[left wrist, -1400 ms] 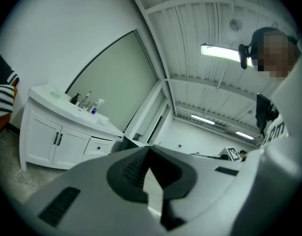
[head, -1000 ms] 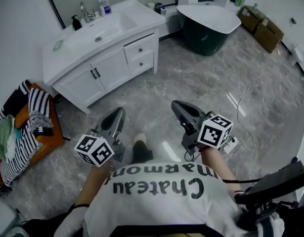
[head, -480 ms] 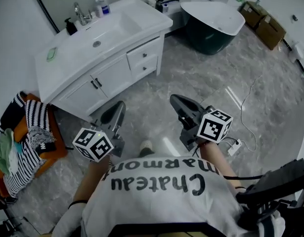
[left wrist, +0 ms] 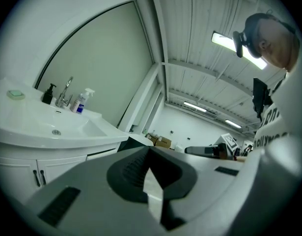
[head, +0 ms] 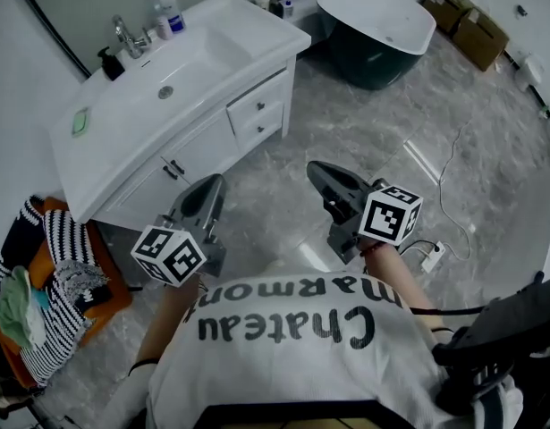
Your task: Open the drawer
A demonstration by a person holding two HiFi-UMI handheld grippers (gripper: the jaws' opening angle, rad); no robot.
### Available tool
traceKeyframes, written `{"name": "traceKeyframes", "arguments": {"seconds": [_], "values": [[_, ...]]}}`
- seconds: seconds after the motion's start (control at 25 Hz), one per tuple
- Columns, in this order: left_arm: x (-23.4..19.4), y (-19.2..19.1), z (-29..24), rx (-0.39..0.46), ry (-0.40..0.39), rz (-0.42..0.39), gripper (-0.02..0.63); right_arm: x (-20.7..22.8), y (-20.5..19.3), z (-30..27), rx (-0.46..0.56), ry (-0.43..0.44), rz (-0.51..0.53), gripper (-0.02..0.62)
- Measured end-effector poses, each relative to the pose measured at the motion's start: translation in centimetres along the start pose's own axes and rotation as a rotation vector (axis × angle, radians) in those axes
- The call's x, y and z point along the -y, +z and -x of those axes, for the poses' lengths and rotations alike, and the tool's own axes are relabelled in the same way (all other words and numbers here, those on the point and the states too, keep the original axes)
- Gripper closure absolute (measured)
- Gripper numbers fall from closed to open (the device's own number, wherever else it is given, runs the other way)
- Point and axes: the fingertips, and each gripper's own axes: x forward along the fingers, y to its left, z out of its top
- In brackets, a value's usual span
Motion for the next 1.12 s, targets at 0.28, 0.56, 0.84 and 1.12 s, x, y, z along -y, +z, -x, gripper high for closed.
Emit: {"name": "traceKeyframes", "arguments": {"seconds": [0.28,0.56,0.84,1.12], "values": [[-5.4,2.1,-2.0,-0.009,-0.022,0.017,0.604,0.9,1.3,-5.9,-0.024,-0.028,0.037,0.586],[-6.0,2.0,-3.3,-0.001,-0.039,0.017,0.605,2.5,1.7,-5.9,-0.019,-0.095,0.02,0.586],[-6.1,2.4,-4.3,-0.006,-0.038,-0.008,0.605,3.5,3.7,-7.7,0.007,-0.087,0.016,0.586],[-7.5,2.6,-5.9,0.016,0.0,0.041,0.604,4.9,5.7,-10.6,-0.025,-0.022,0.052,0.586]]}}
